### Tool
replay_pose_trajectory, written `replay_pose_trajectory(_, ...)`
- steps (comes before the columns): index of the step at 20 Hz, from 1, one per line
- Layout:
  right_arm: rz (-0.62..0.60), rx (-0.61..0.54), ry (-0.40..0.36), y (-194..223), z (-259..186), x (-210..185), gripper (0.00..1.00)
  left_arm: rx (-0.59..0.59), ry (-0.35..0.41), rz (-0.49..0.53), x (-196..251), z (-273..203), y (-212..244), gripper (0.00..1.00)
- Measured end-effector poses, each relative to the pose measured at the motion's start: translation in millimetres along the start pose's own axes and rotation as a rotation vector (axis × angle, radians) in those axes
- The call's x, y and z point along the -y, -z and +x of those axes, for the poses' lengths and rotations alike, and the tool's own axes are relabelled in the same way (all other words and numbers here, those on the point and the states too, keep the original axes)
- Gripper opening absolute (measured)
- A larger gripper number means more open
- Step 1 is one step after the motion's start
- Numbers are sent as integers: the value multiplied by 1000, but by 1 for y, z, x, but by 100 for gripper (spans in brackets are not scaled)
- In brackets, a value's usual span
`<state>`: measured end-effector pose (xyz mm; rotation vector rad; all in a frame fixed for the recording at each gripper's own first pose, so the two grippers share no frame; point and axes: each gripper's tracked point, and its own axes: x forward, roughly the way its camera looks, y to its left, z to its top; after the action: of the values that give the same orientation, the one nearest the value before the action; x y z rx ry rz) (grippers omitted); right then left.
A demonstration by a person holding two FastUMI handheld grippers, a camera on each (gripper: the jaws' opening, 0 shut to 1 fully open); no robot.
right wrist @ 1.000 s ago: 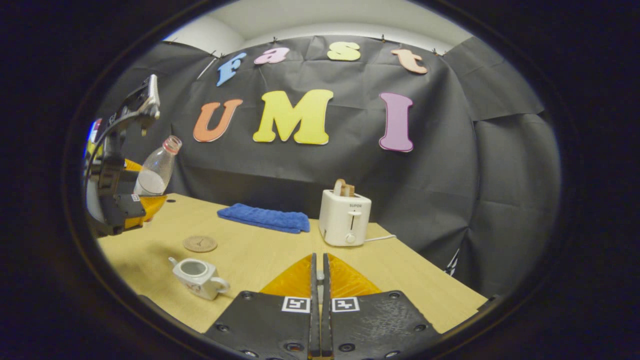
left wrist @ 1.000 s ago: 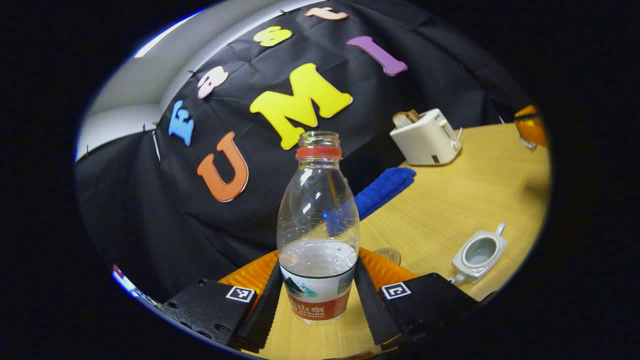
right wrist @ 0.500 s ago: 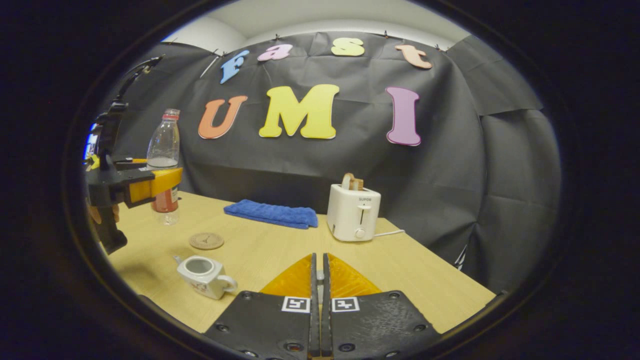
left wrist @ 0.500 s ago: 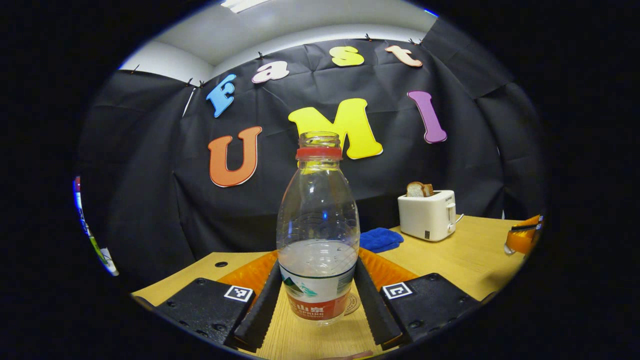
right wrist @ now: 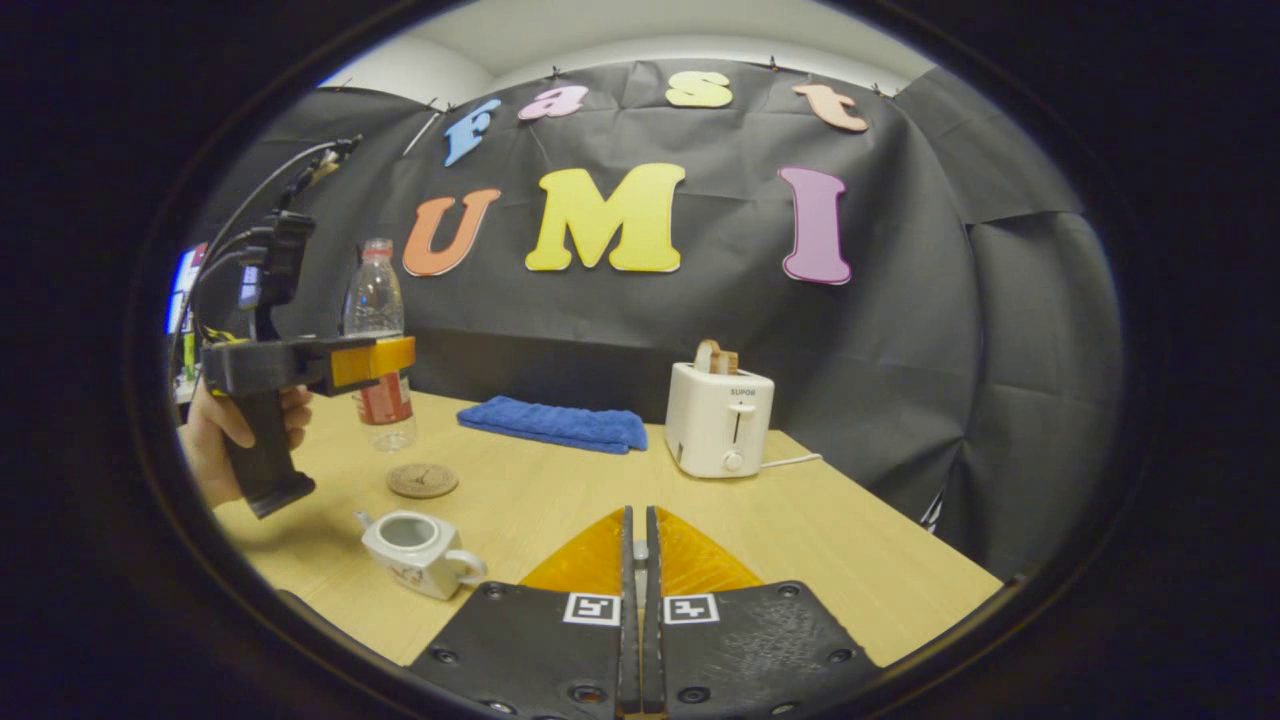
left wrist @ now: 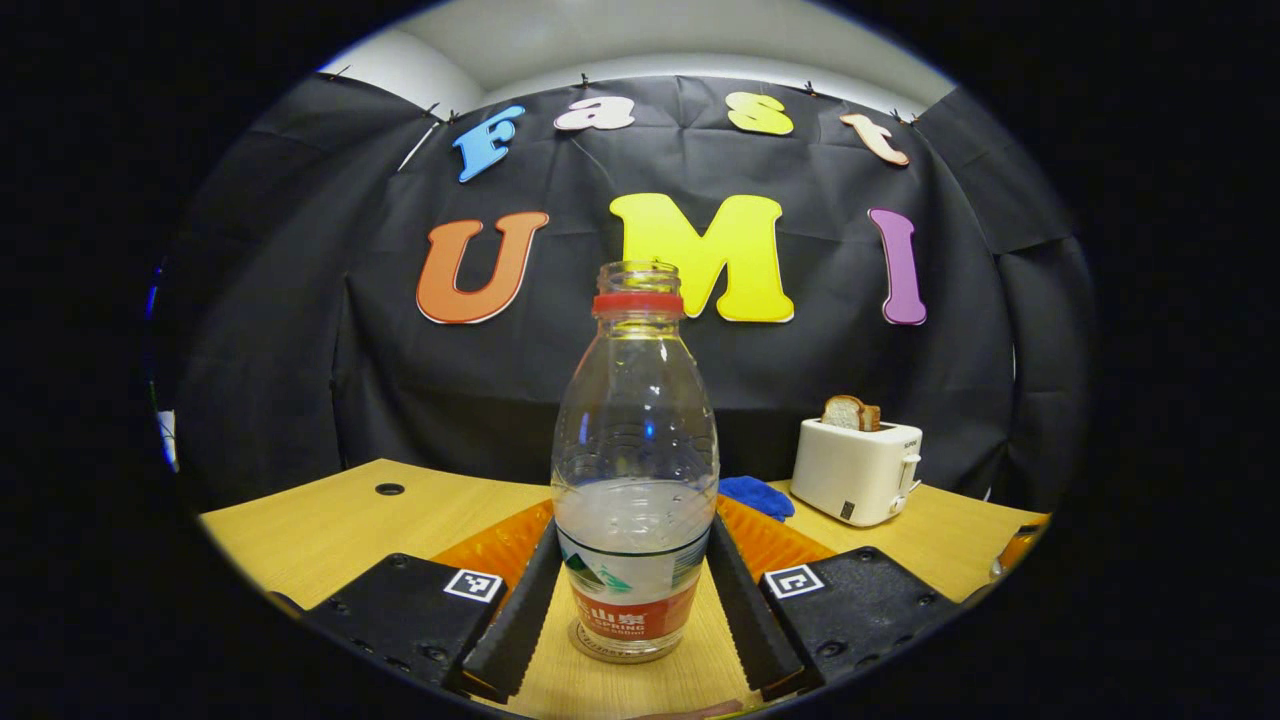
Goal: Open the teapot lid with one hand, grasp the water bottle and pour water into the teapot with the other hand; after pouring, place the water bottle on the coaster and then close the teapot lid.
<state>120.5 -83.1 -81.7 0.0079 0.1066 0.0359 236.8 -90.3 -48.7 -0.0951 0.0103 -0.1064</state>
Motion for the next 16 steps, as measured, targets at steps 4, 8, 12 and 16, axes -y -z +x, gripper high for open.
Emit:
replay_pose_trajectory(4,7,-13,-12,6,5,-2,1,-31,-8,5,-3,23,22,80)
replay_pose_trajectory(8,12,-32,-21,13,9,-4,1,-77,-16,3,-7,33,44,81)
replay_pose_trajectory(12,12,-39,-27,15,11,-5,1,-91,-13,-4,-9,35,56,81)
replay_pose_trajectory(16,7,-43,-31,17,11,-6,1,-108,-13,25,-9,38,63,82)
